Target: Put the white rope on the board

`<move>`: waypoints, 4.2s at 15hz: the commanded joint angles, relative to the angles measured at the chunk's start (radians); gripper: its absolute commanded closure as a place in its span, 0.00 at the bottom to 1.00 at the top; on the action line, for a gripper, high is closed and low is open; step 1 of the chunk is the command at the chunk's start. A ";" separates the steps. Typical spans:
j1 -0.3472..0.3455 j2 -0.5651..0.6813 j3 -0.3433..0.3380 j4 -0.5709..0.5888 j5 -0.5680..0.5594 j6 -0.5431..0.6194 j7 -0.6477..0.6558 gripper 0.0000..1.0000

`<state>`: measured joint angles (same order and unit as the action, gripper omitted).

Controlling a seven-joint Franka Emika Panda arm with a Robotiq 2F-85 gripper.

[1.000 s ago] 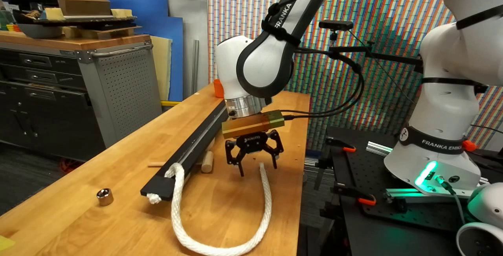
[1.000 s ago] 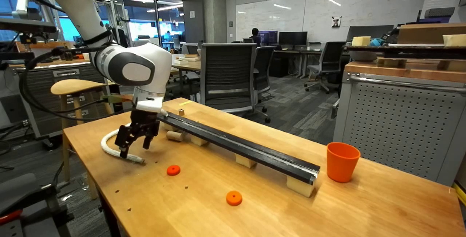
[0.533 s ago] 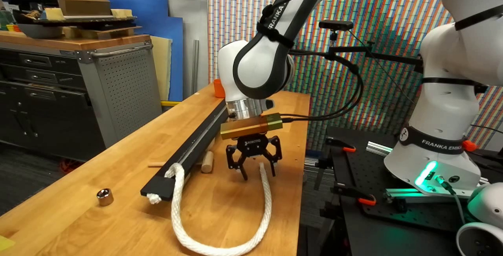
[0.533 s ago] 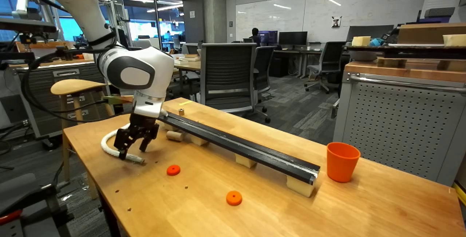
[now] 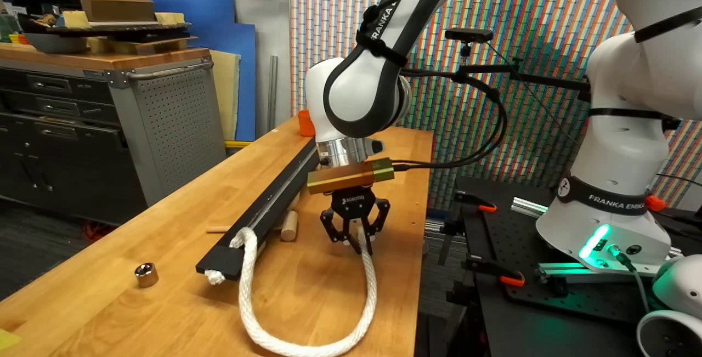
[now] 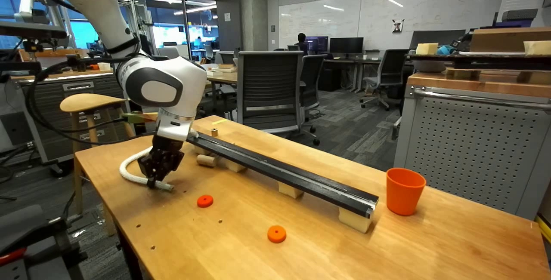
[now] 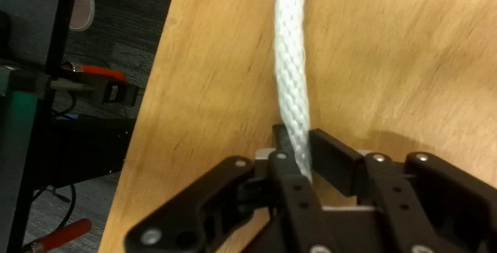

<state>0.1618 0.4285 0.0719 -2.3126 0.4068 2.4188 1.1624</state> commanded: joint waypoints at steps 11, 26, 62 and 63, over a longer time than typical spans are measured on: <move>0.013 -0.122 -0.077 -0.039 -0.172 0.083 0.028 0.96; -0.162 -0.349 -0.181 0.023 -0.334 0.009 -0.003 0.96; -0.235 0.113 -0.326 0.611 -0.521 -0.191 0.102 0.96; -0.235 0.124 -0.329 0.619 -0.519 -0.192 0.111 0.96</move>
<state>-0.0881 0.5044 -0.2309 -1.7626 -0.1003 2.2636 1.2293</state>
